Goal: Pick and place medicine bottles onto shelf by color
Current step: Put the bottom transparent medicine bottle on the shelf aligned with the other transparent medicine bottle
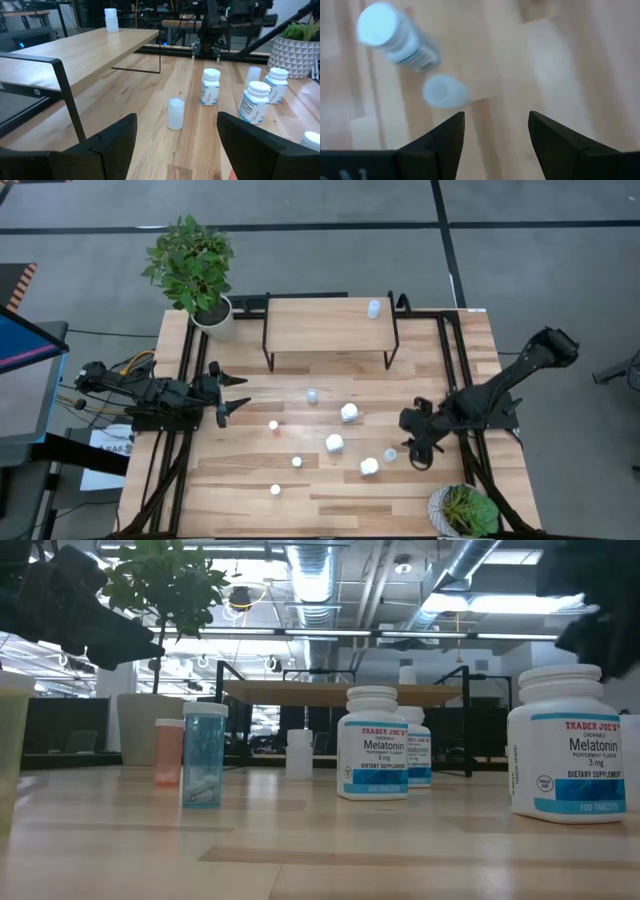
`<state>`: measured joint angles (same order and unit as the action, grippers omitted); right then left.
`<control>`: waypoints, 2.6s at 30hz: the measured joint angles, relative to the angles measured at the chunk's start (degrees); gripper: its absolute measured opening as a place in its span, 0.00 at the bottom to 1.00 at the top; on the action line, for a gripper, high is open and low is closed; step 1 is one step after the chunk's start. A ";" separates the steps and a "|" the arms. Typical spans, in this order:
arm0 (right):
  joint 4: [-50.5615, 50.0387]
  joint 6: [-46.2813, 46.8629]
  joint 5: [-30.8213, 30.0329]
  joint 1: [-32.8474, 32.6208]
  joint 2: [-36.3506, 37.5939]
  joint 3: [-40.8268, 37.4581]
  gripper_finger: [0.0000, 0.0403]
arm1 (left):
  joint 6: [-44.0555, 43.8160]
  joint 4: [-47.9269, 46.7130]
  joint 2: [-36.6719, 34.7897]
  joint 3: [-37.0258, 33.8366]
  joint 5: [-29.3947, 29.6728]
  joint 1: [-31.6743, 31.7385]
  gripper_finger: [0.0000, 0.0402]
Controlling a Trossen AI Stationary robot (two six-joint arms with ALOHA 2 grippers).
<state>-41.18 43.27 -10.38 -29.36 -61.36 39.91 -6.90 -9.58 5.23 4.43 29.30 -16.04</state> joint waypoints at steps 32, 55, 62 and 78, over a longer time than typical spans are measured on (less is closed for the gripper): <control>11.65 1.68 4.06 -5.40 -16.17 1.28 0.60 | 0.00 0.02 0.00 0.00 0.00 -0.01 0.66; 15.75 -7.99 2.76 -1.98 -16.72 1.28 0.59 | 0.00 0.02 0.00 0.00 0.00 -0.02 0.66; 16.18 -9.47 2.72 -1.57 -16.74 1.04 0.59 | 0.00 0.02 0.00 0.00 0.00 -0.01 0.66; 16.33 -12.32 2.85 -0.05 -16.74 1.02 0.59 | 0.00 0.02 0.00 0.00 0.00 0.00 0.66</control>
<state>-24.84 30.95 -7.53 -29.41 -78.11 40.93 -6.90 -9.56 5.23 4.43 29.30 -16.03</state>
